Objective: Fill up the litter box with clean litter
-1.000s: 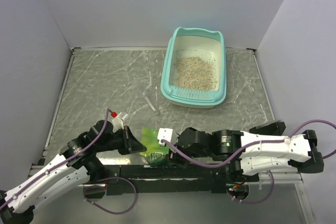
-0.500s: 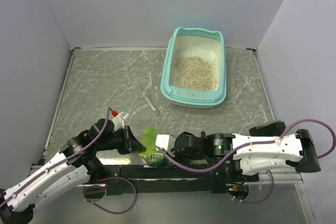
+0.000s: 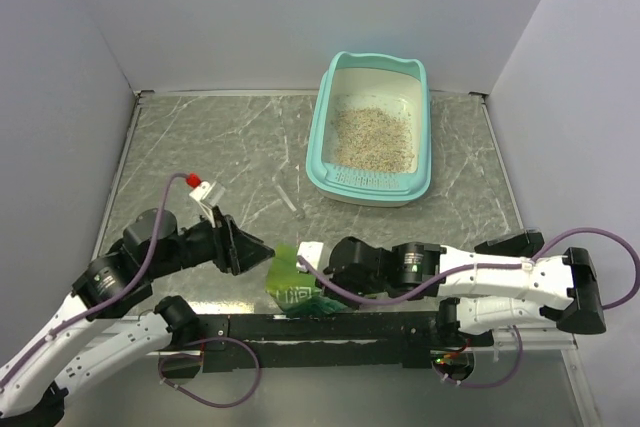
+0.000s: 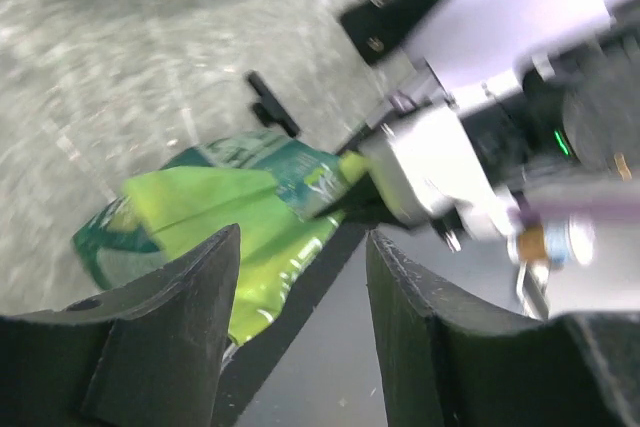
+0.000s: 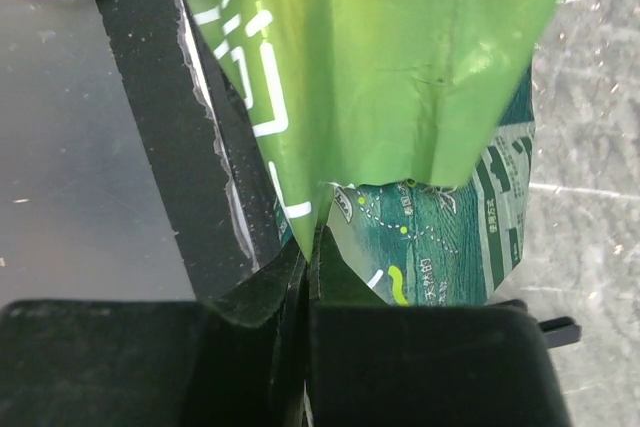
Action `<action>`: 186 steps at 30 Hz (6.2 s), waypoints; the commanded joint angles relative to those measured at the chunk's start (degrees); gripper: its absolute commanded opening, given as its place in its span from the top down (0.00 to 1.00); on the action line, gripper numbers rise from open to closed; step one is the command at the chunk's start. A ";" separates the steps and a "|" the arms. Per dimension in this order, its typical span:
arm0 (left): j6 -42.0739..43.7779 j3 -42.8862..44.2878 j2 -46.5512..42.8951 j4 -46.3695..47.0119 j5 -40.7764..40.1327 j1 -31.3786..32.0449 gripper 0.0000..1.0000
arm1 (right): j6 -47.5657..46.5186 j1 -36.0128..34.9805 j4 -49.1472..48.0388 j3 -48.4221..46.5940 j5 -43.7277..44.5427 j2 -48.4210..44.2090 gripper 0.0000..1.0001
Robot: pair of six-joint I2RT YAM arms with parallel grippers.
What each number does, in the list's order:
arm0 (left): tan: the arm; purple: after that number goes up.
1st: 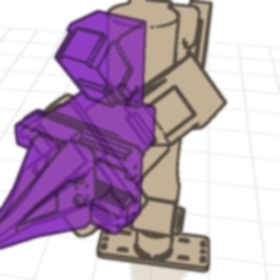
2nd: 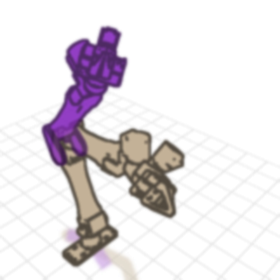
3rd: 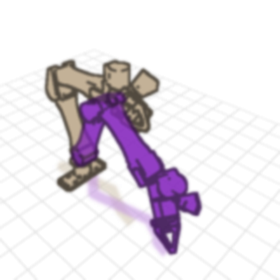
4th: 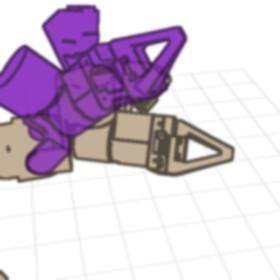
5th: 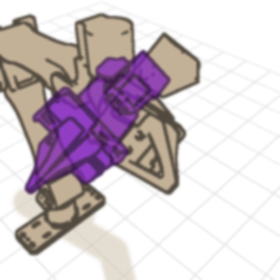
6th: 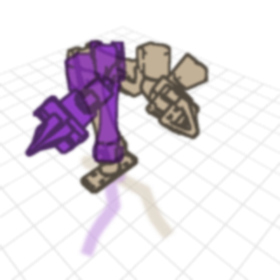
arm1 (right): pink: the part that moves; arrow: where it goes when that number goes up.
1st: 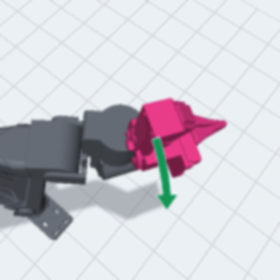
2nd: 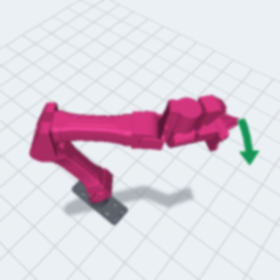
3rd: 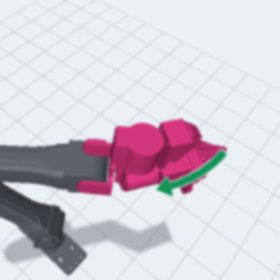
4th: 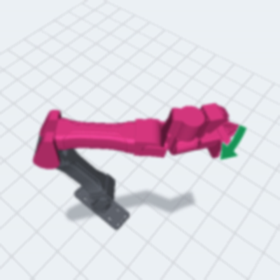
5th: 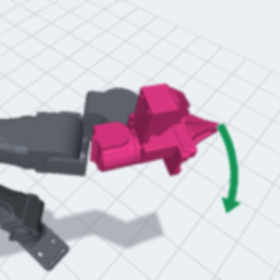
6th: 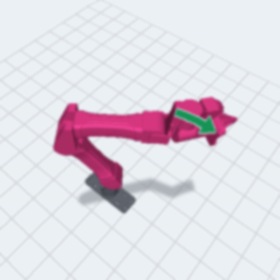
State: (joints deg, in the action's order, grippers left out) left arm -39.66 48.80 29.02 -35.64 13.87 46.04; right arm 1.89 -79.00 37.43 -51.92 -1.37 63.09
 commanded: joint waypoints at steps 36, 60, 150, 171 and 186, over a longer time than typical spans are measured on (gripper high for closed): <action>32.11 -15.31 24.33 39.77 18.39 13.46 0.31 | 4.00 12.73 14.16 -4.15 -20.96 -8.51 1.00; 33.59 -13.03 30.23 27.65 -6.19 22.16 0.99 | 5.40 12.91 14.16 -3.54 -20.08 -8.33 1.00; 40.10 -17.95 6.76 25.88 -18.53 7.84 0.99 | 11.37 31.71 3.88 -5.31 15.75 -10.41 0.36; 36.06 -16.54 8.96 24.83 -26.00 7.83 0.96 | 32.65 30.84 15.84 2.52 14.90 1.59 0.32; 36.14 -16.98 5.97 25.35 -27.05 7.84 0.83 | 36.60 25.83 11.97 4.99 17.36 15.48 0.40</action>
State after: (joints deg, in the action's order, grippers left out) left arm -3.68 30.22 36.67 -13.98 -9.54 54.28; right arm 36.14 -52.25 51.07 -47.22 14.02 76.36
